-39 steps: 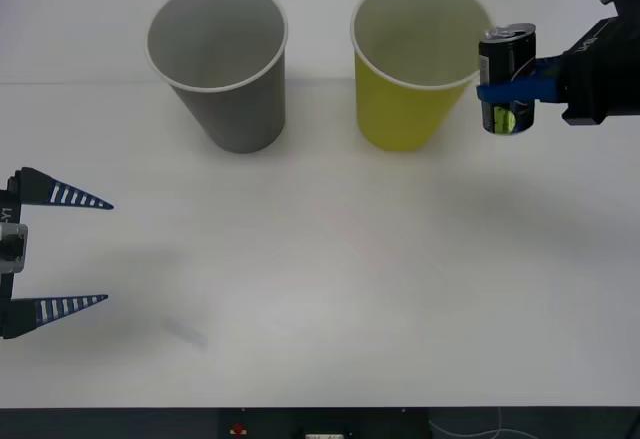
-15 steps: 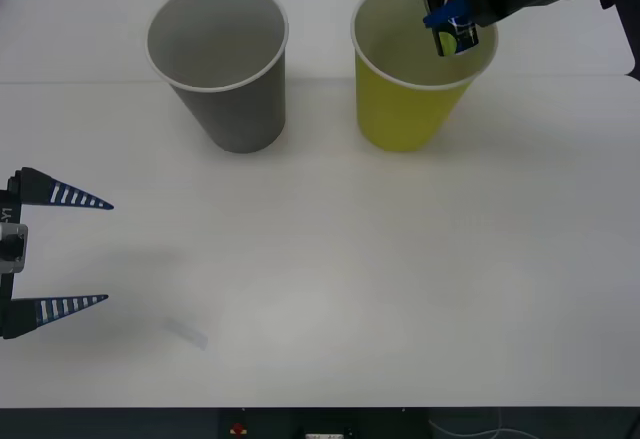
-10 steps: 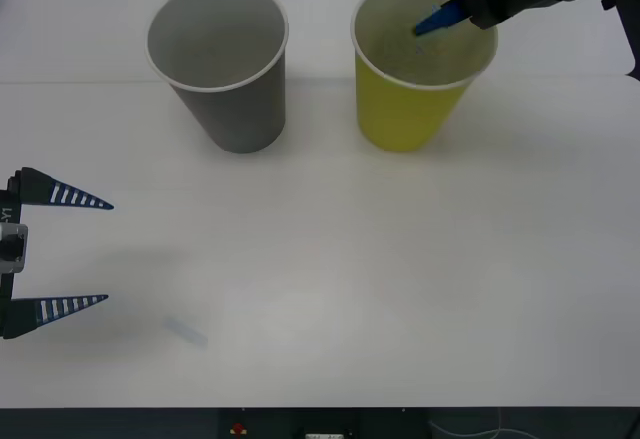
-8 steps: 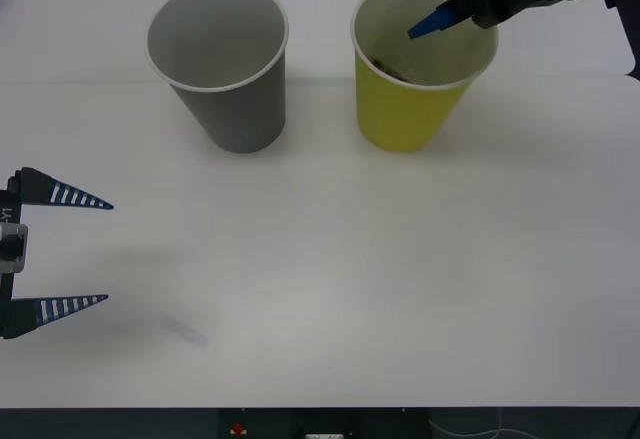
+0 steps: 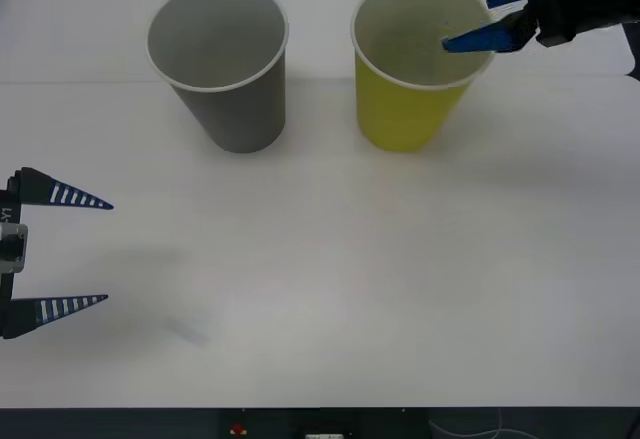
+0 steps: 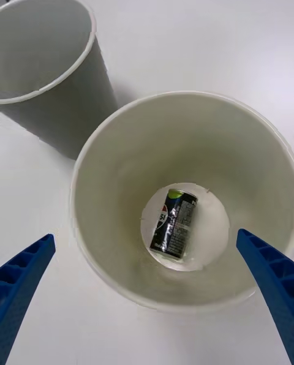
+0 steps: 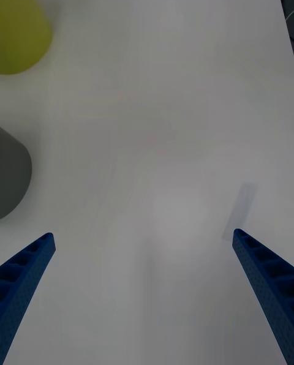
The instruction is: Put the can into the green bin and the plastic bottle into the gray bin
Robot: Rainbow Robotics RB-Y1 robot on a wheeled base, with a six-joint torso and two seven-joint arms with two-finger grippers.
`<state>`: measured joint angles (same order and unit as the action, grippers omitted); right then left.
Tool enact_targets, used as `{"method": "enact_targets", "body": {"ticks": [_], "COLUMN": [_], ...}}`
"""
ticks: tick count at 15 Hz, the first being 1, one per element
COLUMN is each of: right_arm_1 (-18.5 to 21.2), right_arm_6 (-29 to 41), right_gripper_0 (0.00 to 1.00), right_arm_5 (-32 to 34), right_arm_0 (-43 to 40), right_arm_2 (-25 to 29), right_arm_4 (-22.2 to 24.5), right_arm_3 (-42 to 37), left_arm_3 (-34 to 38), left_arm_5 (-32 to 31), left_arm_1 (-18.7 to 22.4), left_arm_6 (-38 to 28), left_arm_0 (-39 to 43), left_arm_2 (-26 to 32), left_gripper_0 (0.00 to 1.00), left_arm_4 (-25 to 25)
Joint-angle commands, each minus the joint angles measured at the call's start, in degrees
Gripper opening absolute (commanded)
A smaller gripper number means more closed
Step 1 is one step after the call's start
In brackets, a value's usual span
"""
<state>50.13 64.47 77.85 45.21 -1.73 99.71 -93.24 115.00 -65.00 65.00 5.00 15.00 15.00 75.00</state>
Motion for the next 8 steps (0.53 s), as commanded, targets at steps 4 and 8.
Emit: {"method": "enact_targets", "body": {"ticks": [4,8], "right_arm_1": [5.94,8.14], "right_arm_6": [-7.86,-20.87], "right_gripper_0": [1.0,1.0], "right_arm_5": [0.37,1.34], "right_arm_0": [-17.97,-28.78], "right_arm_2": [10.43,16.5], "right_arm_4": [-10.59,-19.38], "right_arm_3": [-14.51,-16.18], "left_arm_3": [0.0,0.0], "left_arm_5": [0.0,0.0], "left_arm_1": [0.0,0.0], "left_arm_6": [0.0,0.0], "left_arm_0": [0.0,0.0], "left_arm_2": [0.0,0.0], "left_gripper_0": [1.0,1.0], "left_arm_4": [0.0,0.0]}}
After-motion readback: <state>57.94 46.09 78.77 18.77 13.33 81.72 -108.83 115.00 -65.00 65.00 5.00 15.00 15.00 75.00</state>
